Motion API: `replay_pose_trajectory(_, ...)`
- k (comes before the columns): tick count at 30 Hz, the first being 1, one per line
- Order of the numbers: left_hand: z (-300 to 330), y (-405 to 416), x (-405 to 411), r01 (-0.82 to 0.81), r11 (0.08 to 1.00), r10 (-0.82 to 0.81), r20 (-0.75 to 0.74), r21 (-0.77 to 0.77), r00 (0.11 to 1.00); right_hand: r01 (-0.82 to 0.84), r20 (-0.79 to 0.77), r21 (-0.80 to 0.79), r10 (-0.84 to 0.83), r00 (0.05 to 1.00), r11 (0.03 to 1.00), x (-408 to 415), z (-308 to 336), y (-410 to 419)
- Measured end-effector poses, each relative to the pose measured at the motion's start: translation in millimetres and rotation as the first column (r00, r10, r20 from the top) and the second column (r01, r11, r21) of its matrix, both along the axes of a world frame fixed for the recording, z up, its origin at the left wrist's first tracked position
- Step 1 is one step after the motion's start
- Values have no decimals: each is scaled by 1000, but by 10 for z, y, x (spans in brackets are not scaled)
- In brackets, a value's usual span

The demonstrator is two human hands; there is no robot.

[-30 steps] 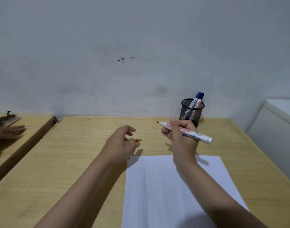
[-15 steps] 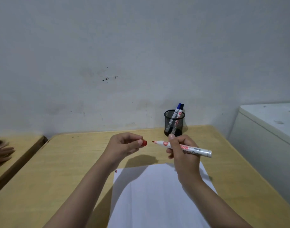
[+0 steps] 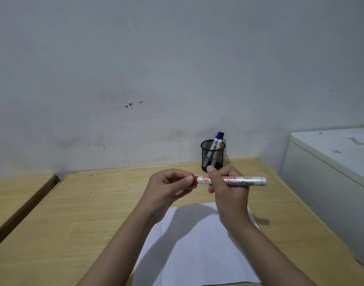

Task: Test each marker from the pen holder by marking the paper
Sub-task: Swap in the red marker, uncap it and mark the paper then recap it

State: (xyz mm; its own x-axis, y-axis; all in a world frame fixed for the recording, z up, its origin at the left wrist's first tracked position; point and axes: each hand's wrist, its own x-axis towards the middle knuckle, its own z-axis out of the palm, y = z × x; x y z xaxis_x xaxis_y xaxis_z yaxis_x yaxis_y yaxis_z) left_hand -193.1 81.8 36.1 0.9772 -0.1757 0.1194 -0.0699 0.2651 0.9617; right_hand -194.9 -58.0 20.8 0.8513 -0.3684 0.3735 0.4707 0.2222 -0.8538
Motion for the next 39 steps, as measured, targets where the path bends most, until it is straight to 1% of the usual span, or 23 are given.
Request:
replay_pose_trajectory(3,33,-66,-27,-14,1000,15,52,-23,999,17,32,25,-18,999,1000,-10,55,-6)
replay_pose_trajectory(5,40,-88,-26,-54,998,52,97,20,994,-12,-17,32,12,1000,999,-1,62,-16)
replay_pose_trajectory(6,45,-97,-18,-85,995,80,117,45,990,-52,-81,37,55,995,998,16,60,-27)
replay_pose_trajectory(7,47,-104,1,-127,990,118,133,57,984,-107,-178,44,113,978,993,36,59,-39)
replay_pose_trajectory(9,59,-105,58,-235,970,224,151,58,963,-231,-359,66,240,902,971,82,33,-62)
replay_pose_trajectory(10,73,-101,90,-292,955,280,157,58,947,-252,-405,45,248,880,967,93,25,-76)
replay_pose_trajectory(11,85,-93,124,-342,938,329,161,59,931,-228,-408,-23,199,891,973,91,17,-92)
replay_pose_trajectory(12,97,-82,155,-381,923,367,163,62,916,-167,-351,-116,117,929,979,86,10,-110)
replay_pose_trajectory(14,113,-64,214,-433,898,416,167,81,894,-9,-115,-273,-23,993,962,73,1,-156)
replay_pose_trajectory(15,120,-63,234,-446,890,427,172,94,888,53,-6,-360,-59,998,931,91,2,-190)
replay_pose_trajectory(17,139,-90,256,-446,888,421,188,114,887,116,112,-553,-64,992,825,183,13,-252)
replay_pose_trajectory(18,151,-115,264,-437,892,410,196,119,891,123,143,-625,-42,989,771,232,24,-273)
replay_pose_trajectory(19,160,-142,272,-423,898,396,201,118,896,118,163,-665,-11,987,737,277,29,-288)
replay_pose_trajectory(23,173,-192,344,-366,927,343,206,83,916,49,195,-676,115,974,736,341,71,-278)
replay_pose_trajectory(26,128,-205,459,-354,930,329,208,96,921,64,218,-722,139,966,689,426,89,-313)
replay_pose_trajectory(28,68,-222,587,-399,906,366,213,139,906,90,217,-694,89,972,715,534,158,-384)
replay_pose_trajectory(29,31,-232,669,-423,890,385,217,170,897,125,225,-654,34,974,746,610,214,-435)
replay_pose_trajectory(31,-38,-267,857,-447,861,395,235,243,888,247,247,-564,-124,961,788,805,356,-573)
replay_pose_trajectory(33,-105,-321,1060,-452,824,374,271,342,887,359,259,-502,-260,930,786,1031,485,-730)
replay_pose_trajectory(34,-140,-356,1161,-453,797,355,298,399,886,388,255,-488,-298,920,781,1139,535,-791)
replay_pose_trajectory(37,-244,-465,1440,-481,690,293,399,540,869,401,238,-491,-324,916,773,1442,583,-898)
replay_pose_trajectory(39,-298,-535,1585,-511,633,250,472,581,846,391,231,-511,-316,920,766,1608,560,-905)
